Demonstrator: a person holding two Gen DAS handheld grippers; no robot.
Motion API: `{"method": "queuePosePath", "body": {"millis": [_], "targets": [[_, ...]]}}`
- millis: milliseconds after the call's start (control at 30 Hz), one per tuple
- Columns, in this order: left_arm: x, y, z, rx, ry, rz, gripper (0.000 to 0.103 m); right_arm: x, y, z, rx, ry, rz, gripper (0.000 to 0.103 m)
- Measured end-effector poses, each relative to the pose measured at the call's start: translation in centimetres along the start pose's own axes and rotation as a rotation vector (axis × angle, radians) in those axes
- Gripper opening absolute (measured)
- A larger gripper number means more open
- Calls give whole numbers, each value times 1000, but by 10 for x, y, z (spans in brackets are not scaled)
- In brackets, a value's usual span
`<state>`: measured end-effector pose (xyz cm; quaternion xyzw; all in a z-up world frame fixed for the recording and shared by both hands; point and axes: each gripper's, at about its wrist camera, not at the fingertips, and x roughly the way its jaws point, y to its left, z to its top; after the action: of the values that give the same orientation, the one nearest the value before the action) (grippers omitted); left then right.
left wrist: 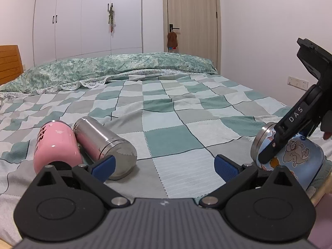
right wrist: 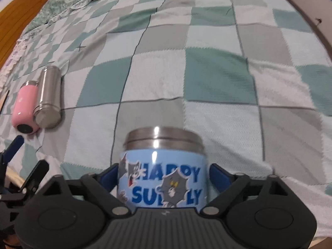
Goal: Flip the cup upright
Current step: 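Rotate the blue cup upright with the right gripper, rim facing up, then set the upright blue cup on the bed and open the right gripper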
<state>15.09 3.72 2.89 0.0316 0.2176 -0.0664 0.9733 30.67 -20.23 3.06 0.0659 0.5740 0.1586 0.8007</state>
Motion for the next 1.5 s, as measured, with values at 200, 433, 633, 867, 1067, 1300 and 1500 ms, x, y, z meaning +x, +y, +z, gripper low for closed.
{"method": "queuePosePath", "body": {"millis": [200, 433, 633, 867, 1067, 1300, 1500], "targets": [[-2, -6, 2, 6, -8, -5, 103, -15, -4, -21, -31, -147, 44, 83], [-5, -16, 9, 7, -31, -10, 103, -52, -1, -66, -188, -503, 36, 83], [-6, -25, 13, -5, -49, -5, 103, -62, -5, -88, -261, -786, 1, 83], [-3, -37, 12, -17, -56, 10, 103, -34, -8, -95, -348, -929, -92, 83], [-3, -44, 10, -14, -47, 23, 103, -14, -11, -110, -367, -960, -109, 83], [-16, -50, 11, -12, -86, 33, 103, -30, -12, -126, -344, -1008, -87, 103], [-43, -56, 7, -16, -143, 21, 103, -54, -4, -160, -350, -1060, -85, 103]]}}
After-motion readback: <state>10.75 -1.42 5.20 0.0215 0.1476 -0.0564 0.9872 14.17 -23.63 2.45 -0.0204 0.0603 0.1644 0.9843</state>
